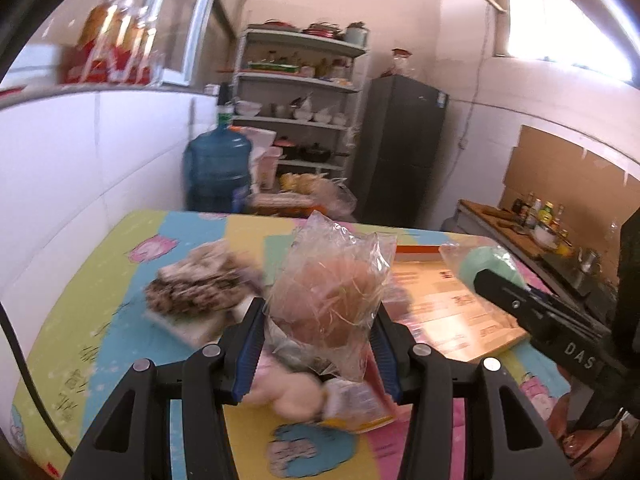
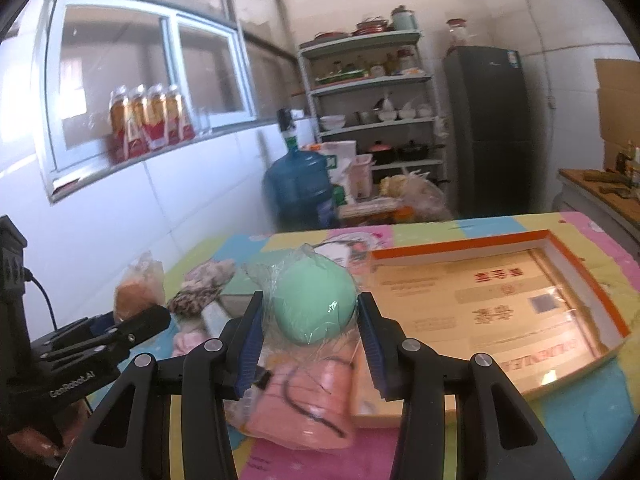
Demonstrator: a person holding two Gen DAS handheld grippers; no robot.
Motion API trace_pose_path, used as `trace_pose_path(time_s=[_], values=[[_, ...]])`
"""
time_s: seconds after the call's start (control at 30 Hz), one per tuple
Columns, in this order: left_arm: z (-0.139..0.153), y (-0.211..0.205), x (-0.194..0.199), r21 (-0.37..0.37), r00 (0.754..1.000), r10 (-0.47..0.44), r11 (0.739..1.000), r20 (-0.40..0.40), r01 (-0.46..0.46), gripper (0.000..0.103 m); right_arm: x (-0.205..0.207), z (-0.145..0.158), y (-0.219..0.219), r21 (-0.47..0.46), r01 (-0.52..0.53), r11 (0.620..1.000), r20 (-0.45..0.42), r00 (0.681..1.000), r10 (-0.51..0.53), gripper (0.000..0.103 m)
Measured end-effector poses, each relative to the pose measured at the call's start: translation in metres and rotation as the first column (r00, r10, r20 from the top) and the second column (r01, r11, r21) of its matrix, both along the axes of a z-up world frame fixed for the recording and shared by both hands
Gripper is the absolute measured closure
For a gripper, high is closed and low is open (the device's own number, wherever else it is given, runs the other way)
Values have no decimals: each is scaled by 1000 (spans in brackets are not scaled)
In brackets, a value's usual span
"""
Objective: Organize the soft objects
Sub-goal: 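Carry the bun and green ball into the GOLDENLEAF box lid and open both grippers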
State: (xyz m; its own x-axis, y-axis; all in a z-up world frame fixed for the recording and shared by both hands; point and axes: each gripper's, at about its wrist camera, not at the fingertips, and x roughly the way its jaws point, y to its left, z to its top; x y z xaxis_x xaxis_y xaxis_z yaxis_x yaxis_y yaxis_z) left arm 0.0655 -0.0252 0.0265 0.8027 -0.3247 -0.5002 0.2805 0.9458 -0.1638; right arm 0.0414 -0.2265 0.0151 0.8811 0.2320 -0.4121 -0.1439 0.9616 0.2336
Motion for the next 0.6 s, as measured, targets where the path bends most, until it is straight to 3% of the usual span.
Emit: trace_pose_path(time_s=[0.4, 0.6], values=[[-1, -102, 20, -24, 988, -153, 988, -30, 152, 53, -24, 3, -91, 17, 172, 985, 25, 985, -173, 56], [-10, -141, 29, -17, 983, -174, 985, -55, 173, 53, -29, -1, -137, 40, 242, 969, 16, 970, -243, 56]])
